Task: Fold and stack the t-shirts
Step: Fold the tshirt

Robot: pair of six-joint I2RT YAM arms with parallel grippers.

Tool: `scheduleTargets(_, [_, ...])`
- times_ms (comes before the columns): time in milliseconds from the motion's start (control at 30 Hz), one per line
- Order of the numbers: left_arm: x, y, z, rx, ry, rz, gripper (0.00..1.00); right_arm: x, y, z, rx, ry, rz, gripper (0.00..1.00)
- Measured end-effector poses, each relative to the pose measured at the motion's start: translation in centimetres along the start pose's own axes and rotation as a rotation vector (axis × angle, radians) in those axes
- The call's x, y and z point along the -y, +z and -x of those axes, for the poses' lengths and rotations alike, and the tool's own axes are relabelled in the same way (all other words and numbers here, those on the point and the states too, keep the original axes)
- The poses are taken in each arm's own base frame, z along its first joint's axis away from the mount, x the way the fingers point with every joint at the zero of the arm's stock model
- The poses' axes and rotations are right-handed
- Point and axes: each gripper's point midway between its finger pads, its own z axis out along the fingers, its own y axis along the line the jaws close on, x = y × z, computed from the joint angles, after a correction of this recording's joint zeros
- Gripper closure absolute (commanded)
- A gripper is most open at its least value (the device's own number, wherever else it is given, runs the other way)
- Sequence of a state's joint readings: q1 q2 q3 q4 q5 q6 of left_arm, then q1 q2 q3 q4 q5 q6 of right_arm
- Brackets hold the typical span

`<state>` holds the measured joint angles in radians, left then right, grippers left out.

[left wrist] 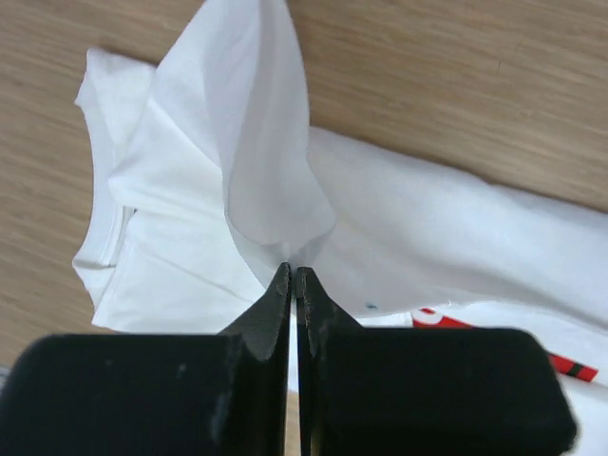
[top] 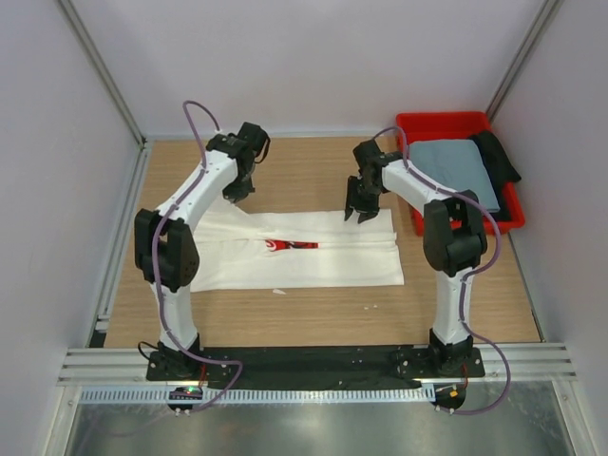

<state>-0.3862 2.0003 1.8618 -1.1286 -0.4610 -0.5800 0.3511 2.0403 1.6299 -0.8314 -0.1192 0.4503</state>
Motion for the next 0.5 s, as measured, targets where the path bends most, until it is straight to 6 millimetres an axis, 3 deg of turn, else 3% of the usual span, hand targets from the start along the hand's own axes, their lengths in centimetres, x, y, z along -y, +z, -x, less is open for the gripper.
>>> scheduleTargets(100, [-1.0, -1.9, -1.4, -0.006, -0.017, -0.003, 1.0, 0.5, 1.3, -0.1, -0.026, 0.008, -0.015, 0.53])
scheduleTargets(200, [-1.4, -2.0, -3.5, -0.051, -0.017, 0.007, 1.0, 1.3, 2.6, -0.5, -0.055, 0.021, -0.033, 0.53])
scheduleTargets(367, [-2.3, -1.5, -9.5, -0.195, -0.016, 0.031, 1.0, 2.0, 3.3, -0.8, -0.076, 0.031, -0.046, 0.53])
scheduleTargets(500, [-2.7, -2.1, -12.8, -0.268, -0.027, 0.02, 1.0, 2.2, 3.3, -0.6, -0.075, 0.034, -0.049, 0.52])
